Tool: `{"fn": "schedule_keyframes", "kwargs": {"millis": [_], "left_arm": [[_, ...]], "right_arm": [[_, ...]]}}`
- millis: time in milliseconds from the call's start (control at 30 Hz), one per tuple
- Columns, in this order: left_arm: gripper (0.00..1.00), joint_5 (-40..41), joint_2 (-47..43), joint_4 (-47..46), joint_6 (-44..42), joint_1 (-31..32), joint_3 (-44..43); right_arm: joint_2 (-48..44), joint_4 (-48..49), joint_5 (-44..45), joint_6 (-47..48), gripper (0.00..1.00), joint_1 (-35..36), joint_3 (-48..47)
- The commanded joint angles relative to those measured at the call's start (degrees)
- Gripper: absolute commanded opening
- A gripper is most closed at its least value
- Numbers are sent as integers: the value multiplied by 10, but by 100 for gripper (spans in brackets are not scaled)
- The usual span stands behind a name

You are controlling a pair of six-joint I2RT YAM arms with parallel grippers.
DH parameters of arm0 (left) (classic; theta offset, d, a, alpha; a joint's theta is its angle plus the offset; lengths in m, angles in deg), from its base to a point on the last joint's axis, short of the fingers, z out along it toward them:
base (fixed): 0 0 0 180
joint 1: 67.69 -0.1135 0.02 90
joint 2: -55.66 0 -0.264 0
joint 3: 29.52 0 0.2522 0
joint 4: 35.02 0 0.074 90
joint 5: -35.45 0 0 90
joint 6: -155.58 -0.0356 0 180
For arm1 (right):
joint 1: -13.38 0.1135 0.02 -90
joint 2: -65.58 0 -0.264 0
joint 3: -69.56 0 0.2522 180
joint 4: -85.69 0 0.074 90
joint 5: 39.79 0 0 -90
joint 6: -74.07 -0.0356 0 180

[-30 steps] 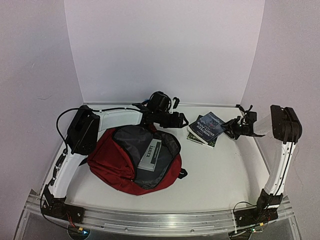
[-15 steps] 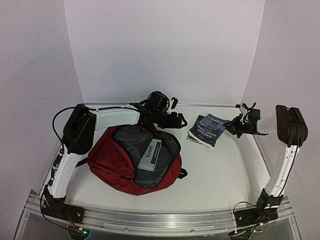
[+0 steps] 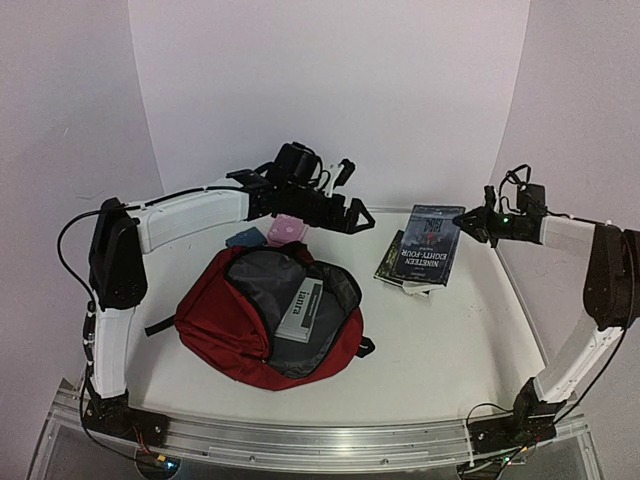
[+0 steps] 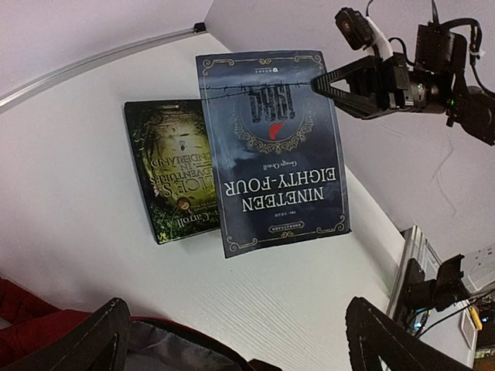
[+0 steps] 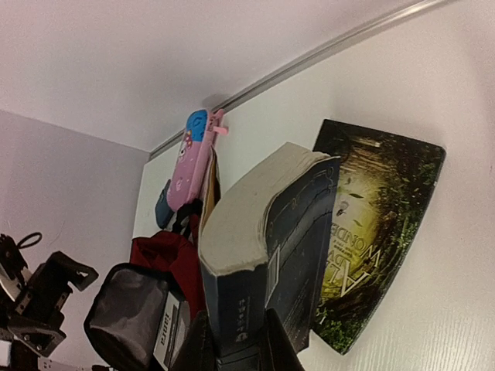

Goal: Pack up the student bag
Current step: Pick up the book from the center of the board.

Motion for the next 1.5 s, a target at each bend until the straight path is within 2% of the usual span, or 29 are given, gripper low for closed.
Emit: {"fn": "schedule_keyframes", "kwargs": {"millis": [0,267,433,533,833,1067,1233,1400,1467], "left_arm": [[98,-28,-77,44,-54,0,15],[98,-45,-109,101,-112,25,1],[98,-56,-106,136,-161,48,-13],[99,-79,-111,136,-169,52,-3],[100,-160,-110,145,-200,76,27],[98,-219,-121,77,-186,100,99],[86,-263,-144,13,-167,102,145],[60,-281,-150,1,-163,106,155],[53,-289,-150,0,-163,108,156]], "right_arm": [[-82,-114,-84,128,0,7,-72],[-164,-305,-97,247,0,58,-104],[-186,-443,-63,359,0,157,-132],[-191,-489,-61,388,0,196,-138],[-192,-564,-42,448,0,288,-159],[-179,-567,-41,451,0,317,-182],[-179,-567,-49,463,0,335,-190],[-170,-571,-58,470,0,341,-201],[-166,-572,-62,470,0,342,-204]]}}
